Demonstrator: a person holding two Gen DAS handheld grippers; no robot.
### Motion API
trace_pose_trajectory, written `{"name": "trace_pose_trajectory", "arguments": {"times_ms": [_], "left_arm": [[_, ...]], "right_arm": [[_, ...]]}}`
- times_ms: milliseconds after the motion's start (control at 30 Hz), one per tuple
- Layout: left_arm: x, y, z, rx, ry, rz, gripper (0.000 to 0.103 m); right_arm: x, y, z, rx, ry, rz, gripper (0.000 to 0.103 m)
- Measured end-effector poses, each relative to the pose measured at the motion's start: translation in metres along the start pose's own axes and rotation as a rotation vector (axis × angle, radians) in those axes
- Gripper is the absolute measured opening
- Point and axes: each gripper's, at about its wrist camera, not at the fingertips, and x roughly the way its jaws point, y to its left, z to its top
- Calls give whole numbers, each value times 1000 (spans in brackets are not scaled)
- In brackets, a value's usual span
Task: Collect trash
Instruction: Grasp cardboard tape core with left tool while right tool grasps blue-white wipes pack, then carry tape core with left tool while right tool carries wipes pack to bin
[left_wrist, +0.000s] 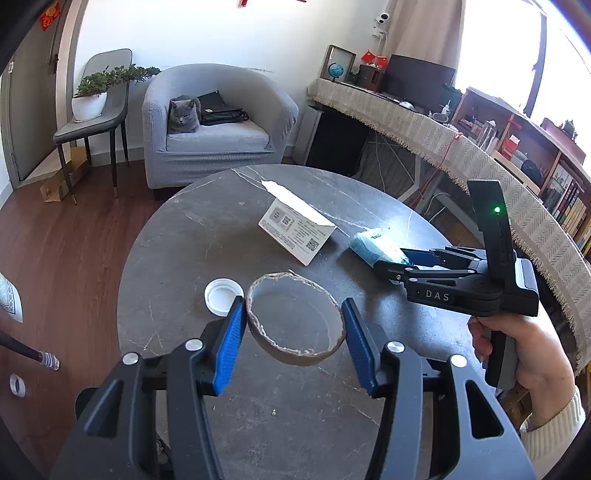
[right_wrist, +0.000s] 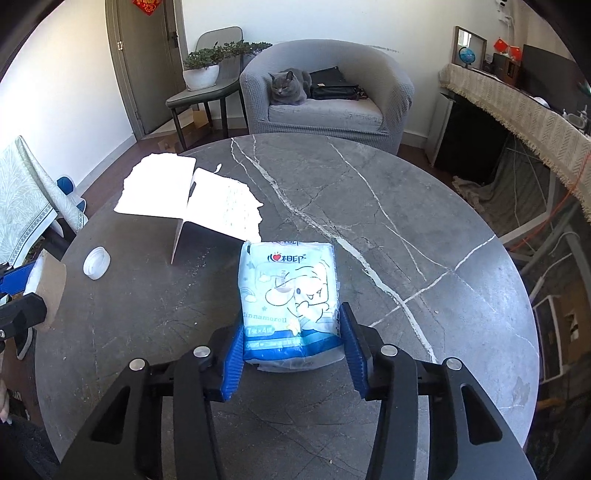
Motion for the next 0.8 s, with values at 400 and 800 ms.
{"name": "trace_pose_trajectory", "arguments": {"times_ms": [400,800], "left_arm": [[-29,8,-19,-40,-13,19,55],[-52,28,-39,-45,-11,94,55]], "right_arm": [[-50,30,-20,-1,-54,56,47],[-68,97,-22,-58,-93,207,47]]}}
